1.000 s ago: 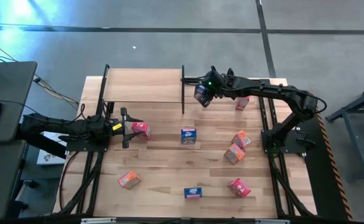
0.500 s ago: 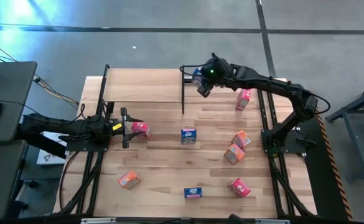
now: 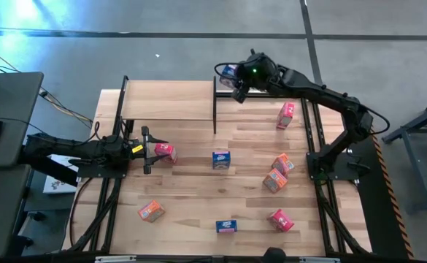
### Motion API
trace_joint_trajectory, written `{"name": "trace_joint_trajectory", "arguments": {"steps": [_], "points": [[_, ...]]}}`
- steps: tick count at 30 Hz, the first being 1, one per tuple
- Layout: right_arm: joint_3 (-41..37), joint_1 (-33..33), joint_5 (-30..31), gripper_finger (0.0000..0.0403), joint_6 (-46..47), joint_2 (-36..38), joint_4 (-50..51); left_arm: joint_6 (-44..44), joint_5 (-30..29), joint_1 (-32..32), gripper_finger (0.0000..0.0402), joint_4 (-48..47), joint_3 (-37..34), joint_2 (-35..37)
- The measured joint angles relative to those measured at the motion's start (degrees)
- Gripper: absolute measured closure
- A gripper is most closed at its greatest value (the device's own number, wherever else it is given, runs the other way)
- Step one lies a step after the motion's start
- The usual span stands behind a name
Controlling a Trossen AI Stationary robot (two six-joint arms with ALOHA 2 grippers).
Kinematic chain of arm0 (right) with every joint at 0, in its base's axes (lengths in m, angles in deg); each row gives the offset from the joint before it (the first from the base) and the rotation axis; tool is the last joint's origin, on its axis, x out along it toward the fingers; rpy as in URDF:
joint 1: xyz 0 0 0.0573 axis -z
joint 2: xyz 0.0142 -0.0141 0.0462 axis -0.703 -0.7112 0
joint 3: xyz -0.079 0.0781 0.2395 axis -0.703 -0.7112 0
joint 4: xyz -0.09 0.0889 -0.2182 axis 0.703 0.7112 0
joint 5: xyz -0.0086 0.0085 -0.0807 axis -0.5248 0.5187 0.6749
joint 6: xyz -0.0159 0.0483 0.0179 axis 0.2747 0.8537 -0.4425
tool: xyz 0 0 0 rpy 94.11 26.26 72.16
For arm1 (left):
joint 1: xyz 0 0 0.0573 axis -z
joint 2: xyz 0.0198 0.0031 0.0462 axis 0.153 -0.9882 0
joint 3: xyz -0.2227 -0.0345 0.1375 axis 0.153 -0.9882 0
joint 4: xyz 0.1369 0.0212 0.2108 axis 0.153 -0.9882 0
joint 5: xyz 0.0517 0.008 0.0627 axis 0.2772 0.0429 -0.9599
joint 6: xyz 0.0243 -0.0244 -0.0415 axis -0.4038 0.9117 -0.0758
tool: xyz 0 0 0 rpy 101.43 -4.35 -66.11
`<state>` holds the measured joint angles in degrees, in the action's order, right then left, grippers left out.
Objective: Stack cereal on shelf
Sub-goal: Put the top blue cereal box on the the shelf
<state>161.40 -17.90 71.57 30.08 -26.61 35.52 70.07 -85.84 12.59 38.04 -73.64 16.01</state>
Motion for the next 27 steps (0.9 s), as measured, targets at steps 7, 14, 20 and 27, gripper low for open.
{"name": "trace_joint_trajectory", "arguments": {"steps": [7,14,20,27], "points": [[0.3,0.0,-1.7,0.0238,-5.2,0.0,-6.3,0.0,0.0,0.0,0.0181,0.0,0.0,0.0],[0.3,0.0,-5.8,0.0238,-9.9,-0.3,-11.8,0.0,0.0,0.0,0.0181,0.0,0.0,0.0],[0.3,0.0,-8.4,0.0238,-11.4,-2.5,-15.9,0.0,0.0,0.0,0.0181,0.0,0.0,0.0],[0.3,0.0,-10.5,0.0238,-11.4,-4.7,-16.6,0.0,0.0,0.0,0.0181,0.0,0.0,0.0]]}}
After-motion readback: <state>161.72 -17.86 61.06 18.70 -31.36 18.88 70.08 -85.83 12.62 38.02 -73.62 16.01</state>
